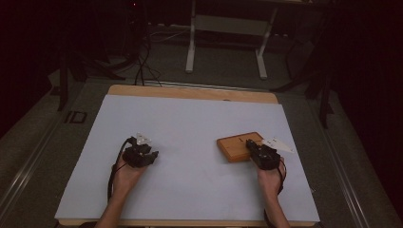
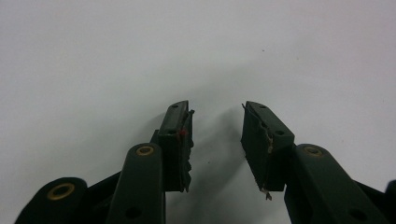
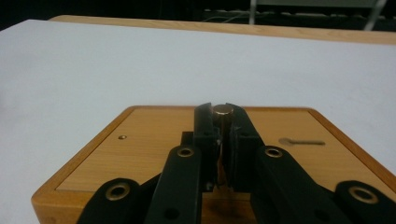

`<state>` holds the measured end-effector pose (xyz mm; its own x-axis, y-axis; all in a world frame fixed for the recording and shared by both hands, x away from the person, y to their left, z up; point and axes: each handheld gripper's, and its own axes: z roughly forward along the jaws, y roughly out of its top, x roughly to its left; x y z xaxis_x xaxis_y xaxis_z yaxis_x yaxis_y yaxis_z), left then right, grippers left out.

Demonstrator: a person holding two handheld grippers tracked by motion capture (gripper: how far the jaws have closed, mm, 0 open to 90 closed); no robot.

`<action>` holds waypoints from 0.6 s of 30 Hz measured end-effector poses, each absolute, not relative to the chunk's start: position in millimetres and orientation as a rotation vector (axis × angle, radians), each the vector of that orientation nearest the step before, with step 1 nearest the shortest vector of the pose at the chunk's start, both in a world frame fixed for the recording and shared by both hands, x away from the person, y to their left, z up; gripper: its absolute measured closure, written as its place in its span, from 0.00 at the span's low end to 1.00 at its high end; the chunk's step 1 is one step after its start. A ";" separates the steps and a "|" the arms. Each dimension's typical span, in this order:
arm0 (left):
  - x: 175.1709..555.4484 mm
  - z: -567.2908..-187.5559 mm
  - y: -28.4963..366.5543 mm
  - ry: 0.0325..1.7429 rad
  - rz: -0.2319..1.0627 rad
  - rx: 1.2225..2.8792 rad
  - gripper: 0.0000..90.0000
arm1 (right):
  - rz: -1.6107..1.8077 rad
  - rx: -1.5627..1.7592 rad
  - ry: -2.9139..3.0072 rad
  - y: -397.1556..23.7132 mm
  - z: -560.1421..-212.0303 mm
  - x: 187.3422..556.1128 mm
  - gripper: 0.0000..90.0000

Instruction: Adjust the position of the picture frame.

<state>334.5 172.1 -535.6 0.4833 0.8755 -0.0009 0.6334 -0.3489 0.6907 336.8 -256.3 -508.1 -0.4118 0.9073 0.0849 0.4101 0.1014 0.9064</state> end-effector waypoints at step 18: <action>334.6 -535.7 171.9 1.243 0.506 2.099 0.68 | 1.380 1.107 1.973 -231.3 -497.0 331.1 0.94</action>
<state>334.6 171.9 -535.7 0.4788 0.8779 0.0050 0.6320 -0.3486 0.6921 331.1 -231.3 -497.0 -0.5530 0.8312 0.0578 0.3395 0.1614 0.9267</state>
